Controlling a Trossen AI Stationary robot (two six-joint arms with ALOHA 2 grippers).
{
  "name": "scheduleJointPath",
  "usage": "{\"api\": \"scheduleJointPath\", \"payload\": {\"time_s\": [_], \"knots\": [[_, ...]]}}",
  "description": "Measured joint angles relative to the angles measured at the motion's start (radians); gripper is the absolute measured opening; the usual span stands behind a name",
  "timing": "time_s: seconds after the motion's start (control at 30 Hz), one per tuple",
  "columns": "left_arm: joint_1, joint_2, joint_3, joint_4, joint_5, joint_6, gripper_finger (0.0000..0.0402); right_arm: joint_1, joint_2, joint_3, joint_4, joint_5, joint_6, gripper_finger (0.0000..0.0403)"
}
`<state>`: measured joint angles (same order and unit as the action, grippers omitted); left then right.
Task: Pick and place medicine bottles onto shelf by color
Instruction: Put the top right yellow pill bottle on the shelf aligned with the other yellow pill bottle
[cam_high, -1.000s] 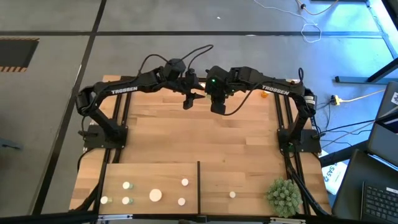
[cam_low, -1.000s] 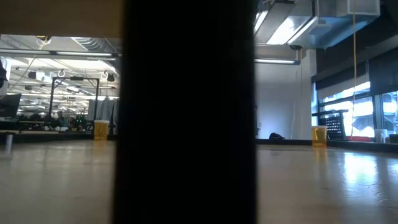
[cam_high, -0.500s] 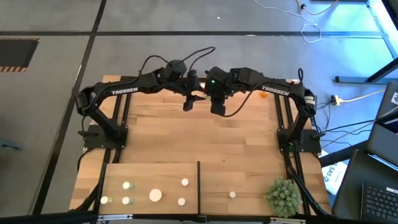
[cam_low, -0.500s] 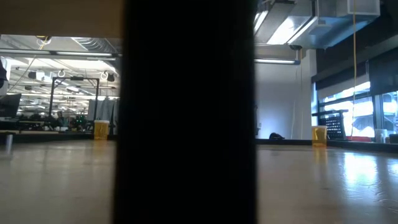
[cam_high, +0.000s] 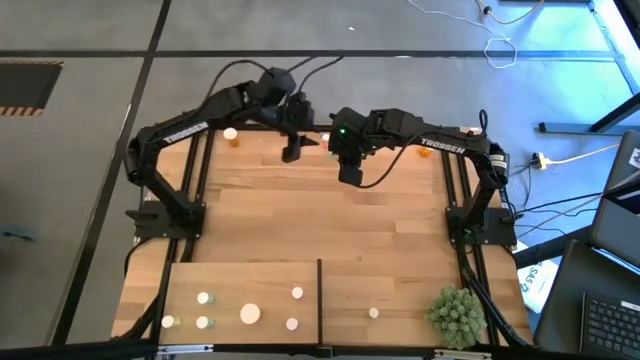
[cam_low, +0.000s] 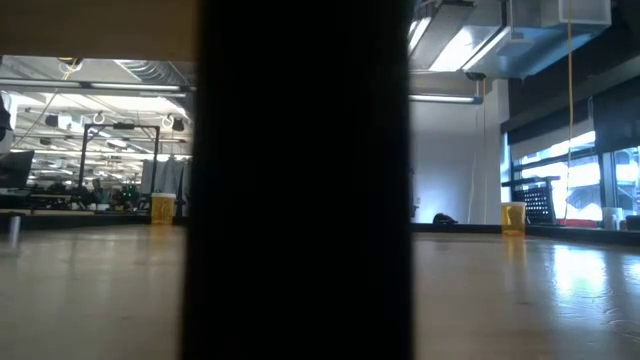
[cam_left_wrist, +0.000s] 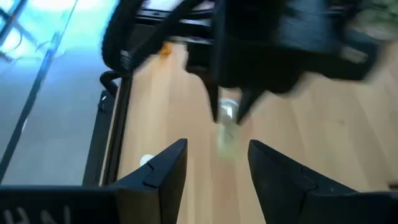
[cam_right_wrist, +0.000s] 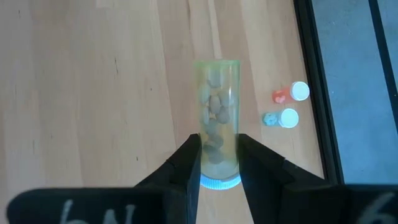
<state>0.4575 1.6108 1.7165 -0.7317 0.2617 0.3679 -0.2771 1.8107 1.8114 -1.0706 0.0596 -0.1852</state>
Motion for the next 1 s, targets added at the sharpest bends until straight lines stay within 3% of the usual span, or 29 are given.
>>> {"api": "scheduleJointPath", "payload": {"time_s": [0.33,1.0], "knots": [[-0.015,0.219,0.261,-0.291,-0.042,-0.017,0.0165,0.000,0.000,0.000,0.011,0.000,-0.002,0.0097],[-0.026,0.289,0.268,-0.250,-0.006,0.009,0.0165,0.000,0.003,-0.002,0.010,0.000,-0.002,0.0097]]}}
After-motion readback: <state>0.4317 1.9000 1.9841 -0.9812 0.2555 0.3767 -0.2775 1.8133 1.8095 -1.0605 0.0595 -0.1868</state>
